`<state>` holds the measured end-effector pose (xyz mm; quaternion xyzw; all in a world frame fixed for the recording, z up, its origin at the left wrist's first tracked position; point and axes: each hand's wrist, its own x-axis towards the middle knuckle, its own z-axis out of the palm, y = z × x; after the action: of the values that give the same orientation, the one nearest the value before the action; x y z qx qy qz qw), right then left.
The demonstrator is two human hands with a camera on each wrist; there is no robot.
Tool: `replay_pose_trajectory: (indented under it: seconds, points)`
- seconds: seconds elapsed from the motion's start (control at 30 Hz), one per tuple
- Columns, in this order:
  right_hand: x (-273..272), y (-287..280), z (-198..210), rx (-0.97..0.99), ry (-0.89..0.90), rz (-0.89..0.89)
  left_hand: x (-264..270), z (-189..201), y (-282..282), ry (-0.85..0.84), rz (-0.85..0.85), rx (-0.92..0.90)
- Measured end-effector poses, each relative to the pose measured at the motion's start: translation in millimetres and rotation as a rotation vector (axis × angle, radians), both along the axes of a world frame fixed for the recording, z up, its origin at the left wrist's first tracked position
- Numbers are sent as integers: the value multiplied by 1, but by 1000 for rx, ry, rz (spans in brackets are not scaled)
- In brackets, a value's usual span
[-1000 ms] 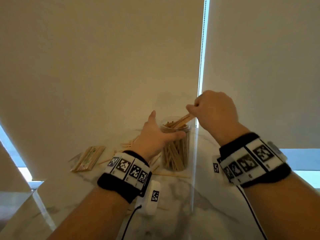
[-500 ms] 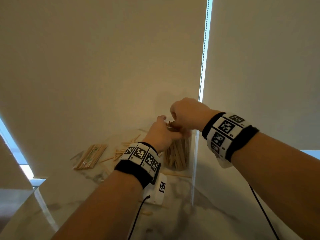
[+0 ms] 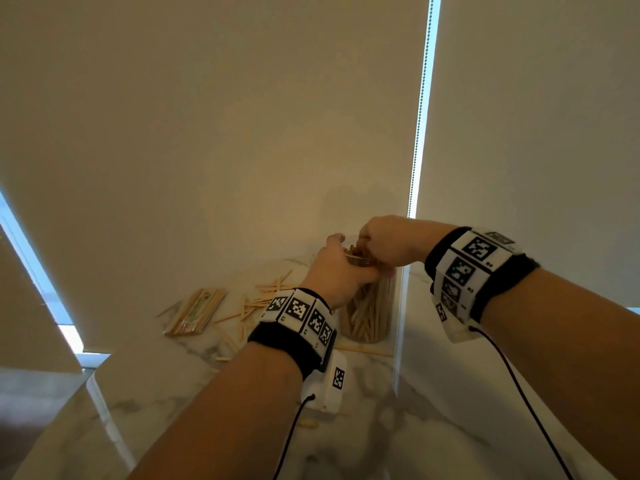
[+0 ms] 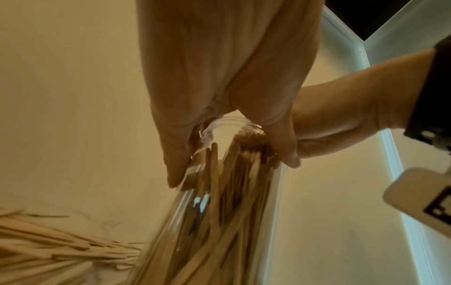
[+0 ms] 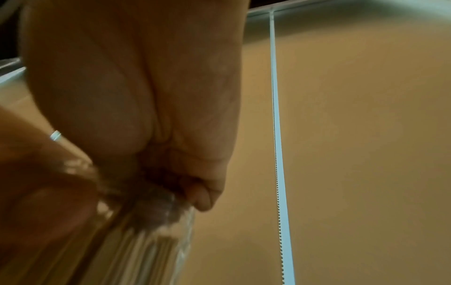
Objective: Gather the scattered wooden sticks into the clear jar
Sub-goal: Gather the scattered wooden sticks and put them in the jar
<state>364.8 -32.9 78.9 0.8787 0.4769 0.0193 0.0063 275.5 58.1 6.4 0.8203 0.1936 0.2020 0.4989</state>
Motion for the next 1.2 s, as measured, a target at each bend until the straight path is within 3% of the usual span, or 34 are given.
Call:
replay_pose_trajectory:
  seconds: [0.07, 0.17, 0.23, 0.3, 0.47, 0.57, 0.67, 0.77, 0.9, 1.03, 1.13, 1.2]
  points:
    - [2, -2, 7, 46, 53, 15, 1, -1, 1, -3, 6, 0]
    - [6, -8, 11, 410, 56, -19, 1, -1, 0, -15, 3, -6]
    - [8, -8, 10, 543, 31, -61, 0, -1, 0, -17, -2, -5]
    - [8, -9, 6, 505, 43, -84, -1, -2, 1, -15, -4, -7]
    - [-1, -5, -1, 122, 75, -79, -1, -1, 1, 4, 0, 11]
    - [-5, -5, 3, 105, 60, -97, 2, -2, 2, 10, 4, 14]
    - [-11, -8, 2, 224, 86, -69, 3, 0, 3, 45, 17, 33]
    - [-30, -17, -5, 376, -64, -61, -9, 11, 3, 167, -27, 47]
    - [-57, -27, -20, 444, -311, 32, -53, 30, 25, 359, -13, 335]
    - [-60, -34, -27, 496, -272, 39, -114, 28, 53, 582, -59, 458]
    - [-77, -34, -35, 594, -284, 195, -154, 11, 61, 835, -163, 535]
    - [-91, -30, -49, 446, -151, 263, -170, -5, 60, 980, -239, 606]
